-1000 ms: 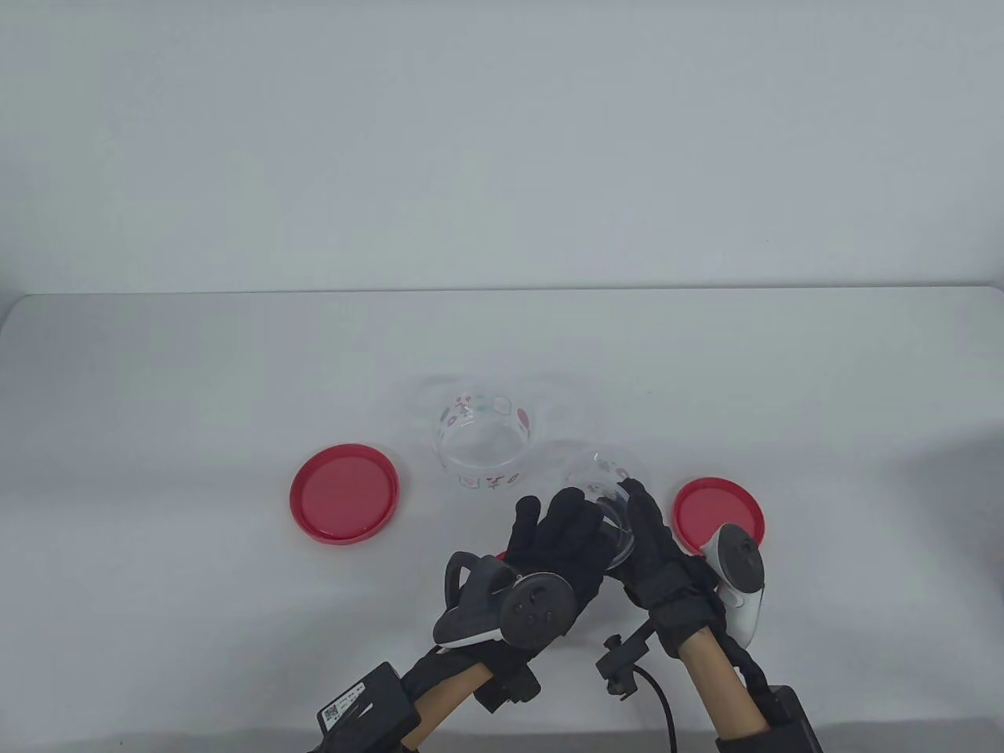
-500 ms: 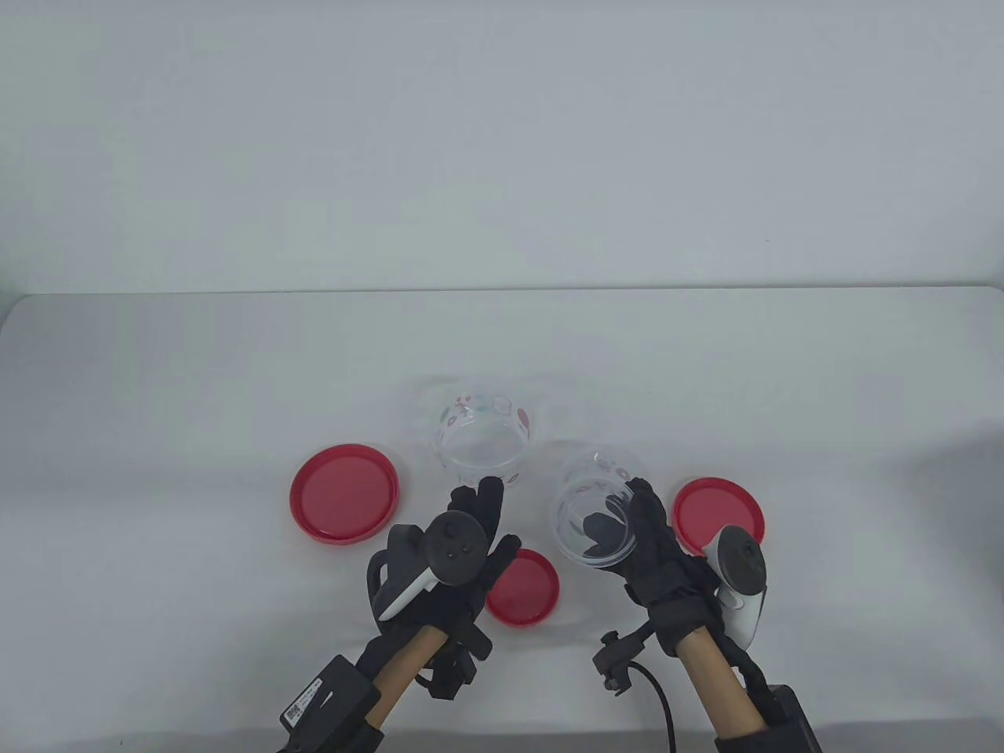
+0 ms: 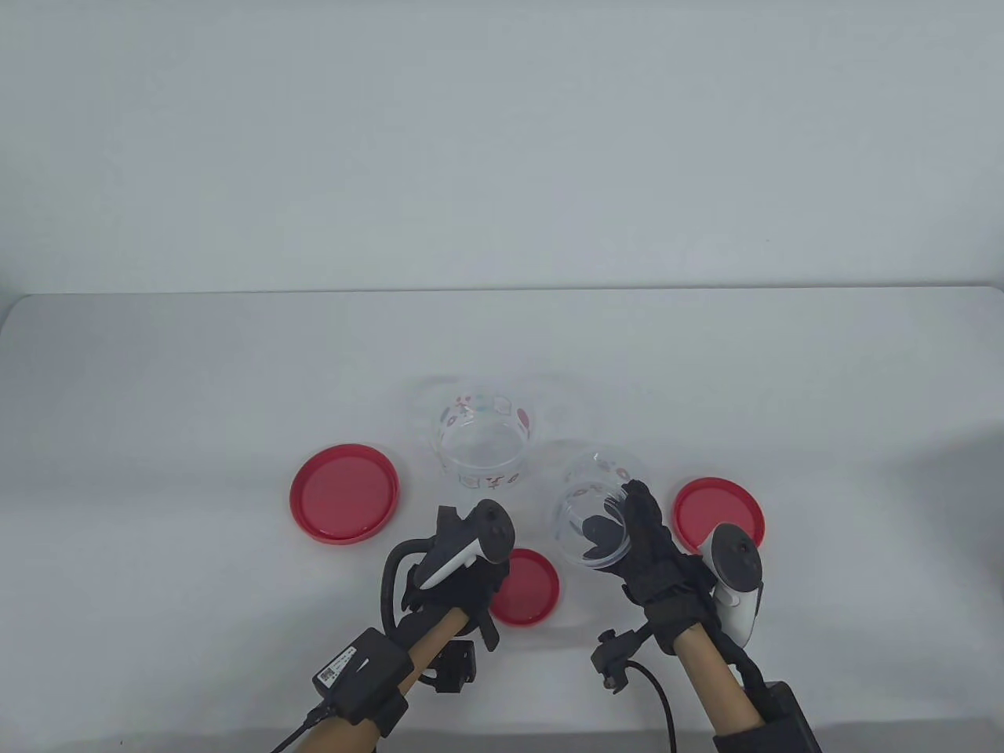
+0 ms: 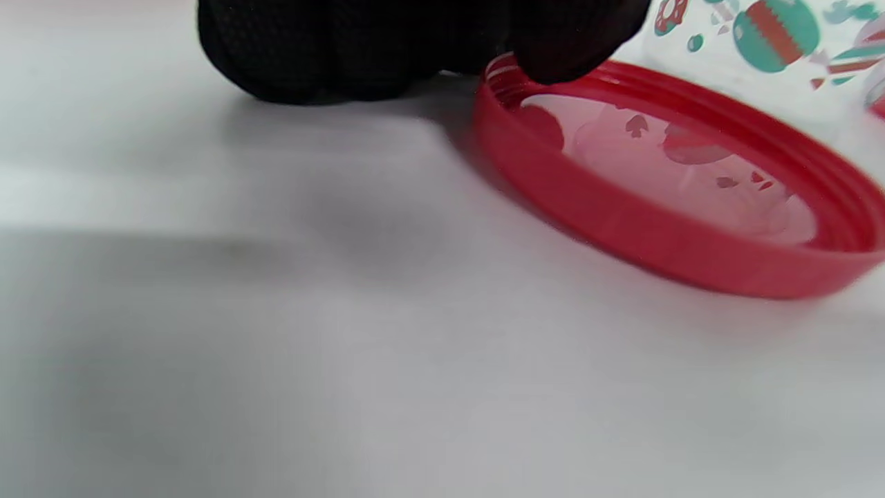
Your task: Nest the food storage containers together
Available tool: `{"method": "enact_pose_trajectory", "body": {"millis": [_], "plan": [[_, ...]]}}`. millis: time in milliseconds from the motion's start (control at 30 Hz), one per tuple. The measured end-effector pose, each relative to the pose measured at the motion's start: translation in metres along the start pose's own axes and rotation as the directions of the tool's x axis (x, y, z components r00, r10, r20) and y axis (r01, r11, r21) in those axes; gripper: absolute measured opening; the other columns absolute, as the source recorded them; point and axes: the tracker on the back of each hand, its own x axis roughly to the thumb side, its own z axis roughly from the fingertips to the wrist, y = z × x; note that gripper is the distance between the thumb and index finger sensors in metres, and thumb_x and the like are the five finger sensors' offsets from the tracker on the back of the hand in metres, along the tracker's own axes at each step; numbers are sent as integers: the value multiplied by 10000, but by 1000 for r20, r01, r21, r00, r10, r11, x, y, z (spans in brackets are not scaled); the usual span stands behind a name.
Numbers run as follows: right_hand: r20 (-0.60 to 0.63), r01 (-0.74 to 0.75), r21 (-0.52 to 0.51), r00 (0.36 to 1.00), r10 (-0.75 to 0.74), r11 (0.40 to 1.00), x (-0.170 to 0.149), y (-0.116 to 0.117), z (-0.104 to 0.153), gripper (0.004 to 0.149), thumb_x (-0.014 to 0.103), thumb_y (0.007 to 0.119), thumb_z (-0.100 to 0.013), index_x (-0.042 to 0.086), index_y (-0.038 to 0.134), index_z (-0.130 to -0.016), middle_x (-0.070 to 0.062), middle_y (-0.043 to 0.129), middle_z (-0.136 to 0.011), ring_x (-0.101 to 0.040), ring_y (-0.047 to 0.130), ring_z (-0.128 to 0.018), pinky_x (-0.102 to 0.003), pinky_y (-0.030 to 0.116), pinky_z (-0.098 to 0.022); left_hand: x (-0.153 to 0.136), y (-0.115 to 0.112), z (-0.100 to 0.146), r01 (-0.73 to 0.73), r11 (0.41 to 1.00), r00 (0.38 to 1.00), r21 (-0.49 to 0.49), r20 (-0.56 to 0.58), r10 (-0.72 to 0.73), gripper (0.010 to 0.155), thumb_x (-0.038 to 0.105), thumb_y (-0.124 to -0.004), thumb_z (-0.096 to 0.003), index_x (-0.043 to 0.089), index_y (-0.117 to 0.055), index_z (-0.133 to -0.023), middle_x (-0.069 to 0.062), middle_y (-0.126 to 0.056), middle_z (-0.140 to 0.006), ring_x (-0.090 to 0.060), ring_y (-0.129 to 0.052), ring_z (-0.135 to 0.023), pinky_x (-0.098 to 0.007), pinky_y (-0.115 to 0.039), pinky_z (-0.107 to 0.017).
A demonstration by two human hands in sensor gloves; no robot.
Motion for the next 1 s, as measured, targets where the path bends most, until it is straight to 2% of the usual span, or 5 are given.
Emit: {"method": "enact_pose_trajectory", "body": {"millis": [100,267,500,667,1000], "plan": [[-2,-5,5,1000,5,1000,-1,0,0,704,443,409,-678,-35,117,-1105,-336,221,-1095,-513,540,-918,-594,612,-578,5,-1,-2,62,997,998,38,-30,-61,429,411,-554,-668,295,-488,-1076,-22,-546,-1034,-237,-699,-802,-434,-687,-647],[-11,-16,12,1000,16,1000,-2,2,-1,704,442,410,-678,-37,117,-1104,-338,222,-1094,-513,538,-919,-594,611,-579,10,-4,-1,110,991,993,71,-48,-106,404,399,-543,-665,270,-514,-1047,-33,-577,-1000,-218,-724,-770,-419,-707,-629],[-2,-51,15,999,51,999,-2,5,1,710,448,425,-677,-35,130,-1105,-336,240,-1094,-508,554,-913,-590,620,-574,3,-1,5,68,991,997,116,-38,-65,396,408,-575,-643,275,-583,-1016,-26,-662,-962,-184,-812,-710,-383,-775,-576],[6,-66,18,998,66,998,-2,6,1,720,459,449,-675,-33,153,-1109,-331,271,-1096,-501,582,-902,-584,633,-567,-6,11,15,-77,983,997,166,9,76,409,392,-598,-621,223,-585,-993,-43,-862,-878,-230,-985,-591,-377,-863,-470],[20,-117,59,993,116,991,-1,12,1,729,467,484,-669,-32,192,-1114,-332,316,-1093,-497,615,-885,-581,649,-552,-11,27,29,-312,928,948,205,132,290,631,346,-579,-622,129,-311,-1150,-8,-796,-909,-202,-951,-627,-380,-846,-504]]}}
